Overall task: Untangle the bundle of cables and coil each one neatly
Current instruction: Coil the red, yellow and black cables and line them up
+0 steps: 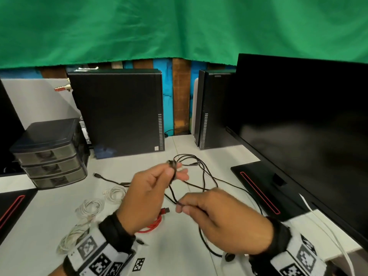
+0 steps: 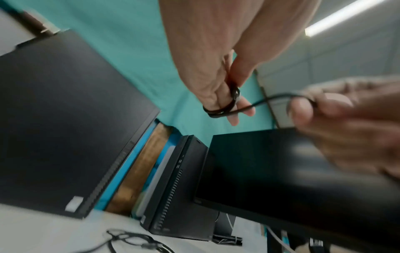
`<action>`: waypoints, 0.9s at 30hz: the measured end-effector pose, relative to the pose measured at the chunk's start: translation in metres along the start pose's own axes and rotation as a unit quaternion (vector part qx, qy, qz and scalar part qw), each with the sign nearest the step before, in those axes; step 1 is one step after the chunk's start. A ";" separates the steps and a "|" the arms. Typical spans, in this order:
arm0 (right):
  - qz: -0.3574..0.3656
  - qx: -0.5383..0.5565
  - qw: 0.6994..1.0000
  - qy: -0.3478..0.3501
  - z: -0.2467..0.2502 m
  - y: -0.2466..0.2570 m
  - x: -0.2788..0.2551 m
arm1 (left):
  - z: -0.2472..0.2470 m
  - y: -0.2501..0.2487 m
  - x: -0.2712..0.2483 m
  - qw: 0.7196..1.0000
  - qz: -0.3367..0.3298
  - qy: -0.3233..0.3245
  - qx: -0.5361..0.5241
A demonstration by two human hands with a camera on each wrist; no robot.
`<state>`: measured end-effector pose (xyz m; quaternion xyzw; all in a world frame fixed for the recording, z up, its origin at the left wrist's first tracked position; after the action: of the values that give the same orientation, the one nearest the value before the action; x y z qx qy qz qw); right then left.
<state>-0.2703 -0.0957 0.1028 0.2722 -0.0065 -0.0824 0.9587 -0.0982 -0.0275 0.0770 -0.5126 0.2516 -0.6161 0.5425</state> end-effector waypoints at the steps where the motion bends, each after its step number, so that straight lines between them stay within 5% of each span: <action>1: 0.003 0.003 1.000 -0.025 0.007 0.002 -0.003 | -0.004 0.000 -0.003 0.999 -0.017 0.036 0.035; 3: 0.012 0.034 0.997 -0.070 0.019 -0.002 -0.010 | -0.010 -0.004 -0.008 0.991 -0.035 0.112 0.069; 6: 0.032 0.108 0.989 -0.100 0.027 -0.013 -0.013 | -0.009 -0.011 -0.008 0.981 0.003 0.191 -0.038; 12: 0.062 0.253 0.942 -0.211 0.025 -0.031 0.002 | 0.001 -0.019 -0.007 0.943 0.055 0.234 -0.229; 14: 0.054 0.266 0.934 -0.231 0.024 -0.039 0.007 | 0.002 -0.024 -0.006 0.938 0.036 0.206 -0.278; 17: -0.005 0.242 0.945 -0.219 0.018 -0.058 0.011 | 0.010 -0.038 0.000 0.912 0.015 0.063 -0.405; 21: -0.082 0.155 0.984 -0.032 0.000 -0.061 0.014 | 0.033 -0.033 0.012 0.860 -0.015 -0.087 -0.503; 24: -0.067 0.076 0.993 0.064 -0.016 -0.037 0.015 | 0.037 -0.008 0.017 0.906 -0.007 -0.137 -0.400; 27: -0.015 0.031 0.998 0.062 -0.007 -0.009 0.006 | 0.029 0.012 0.014 0.984 0.013 -0.136 -0.116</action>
<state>-0.2658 -0.1009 0.0919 0.3061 0.0540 -0.0795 0.9471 -0.0651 -0.0366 0.0814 -0.6480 0.2521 -0.4998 0.5165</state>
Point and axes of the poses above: each hand's wrist, its own x-axis towards the middle knuckle, its own z-axis out of the back of the hand, y = z × x, the point moved 1 cm from there along x, towards the middle knuckle, and after that the axes turned 15 degrees about y, right-handed, at the moved point
